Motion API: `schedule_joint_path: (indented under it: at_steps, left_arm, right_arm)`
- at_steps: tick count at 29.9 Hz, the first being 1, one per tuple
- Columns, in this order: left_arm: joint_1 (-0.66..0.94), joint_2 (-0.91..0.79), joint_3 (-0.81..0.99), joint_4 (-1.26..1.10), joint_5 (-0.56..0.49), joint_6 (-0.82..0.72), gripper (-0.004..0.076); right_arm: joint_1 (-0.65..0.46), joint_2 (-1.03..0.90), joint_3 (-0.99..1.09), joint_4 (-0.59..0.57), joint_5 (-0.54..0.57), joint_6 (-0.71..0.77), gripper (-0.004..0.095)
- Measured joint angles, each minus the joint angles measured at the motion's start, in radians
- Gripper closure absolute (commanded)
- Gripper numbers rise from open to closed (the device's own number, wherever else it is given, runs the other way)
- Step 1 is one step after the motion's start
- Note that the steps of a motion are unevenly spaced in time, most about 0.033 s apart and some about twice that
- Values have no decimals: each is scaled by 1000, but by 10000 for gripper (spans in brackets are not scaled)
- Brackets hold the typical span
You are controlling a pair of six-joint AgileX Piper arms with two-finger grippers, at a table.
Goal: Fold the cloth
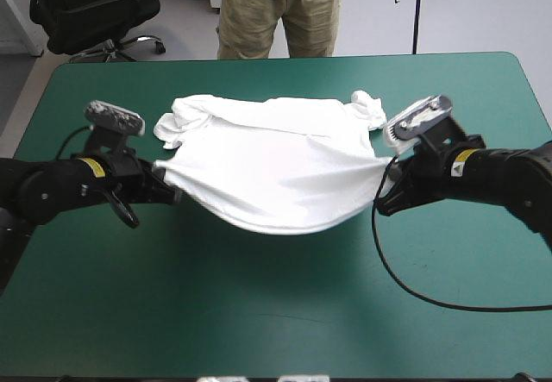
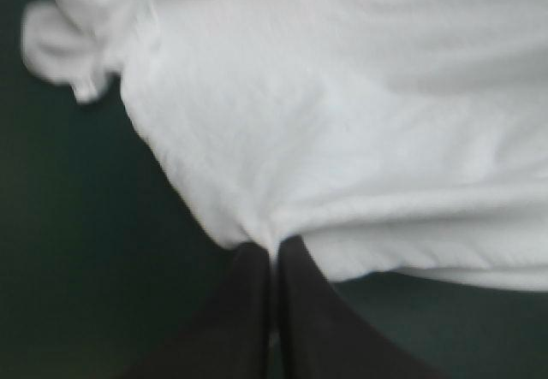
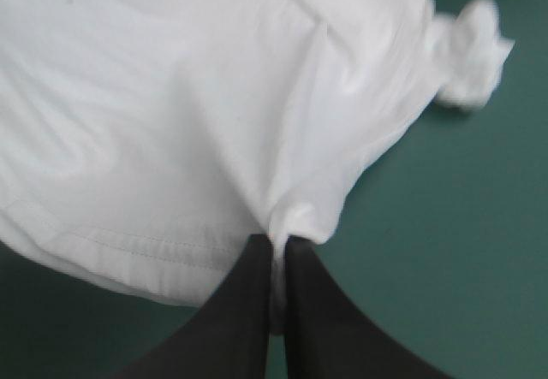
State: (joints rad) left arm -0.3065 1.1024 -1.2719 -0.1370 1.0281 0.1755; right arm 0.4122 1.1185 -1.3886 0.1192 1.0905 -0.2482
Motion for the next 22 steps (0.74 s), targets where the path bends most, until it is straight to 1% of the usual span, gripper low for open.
schedule_joint_path:
  at_steps: [3, 8, 14, 17, 22]
  left_arm:
    - [0, -1, -171, 6, -15, 29, 741]
    - [0, 7, -453, 6, -70, 92, 741]
    - [0, 64, -802, 6, -88, 142, 741]
    - [0, 100, -938, 6, -101, 164, 741]
    - [0, 150, -1071, 43, -161, 172, 741]
  right_arm:
    - [0, -3, -160, -3, 1, -41, 921]
    - [0, 9, -422, -5, -28, -111, 921]
    - [0, 45, -713, -20, -68, -158, 921]
    - [0, 66, -838, -45, -72, -165, 921]
    - [0, 112, -983, -131, -52, -168, 921]
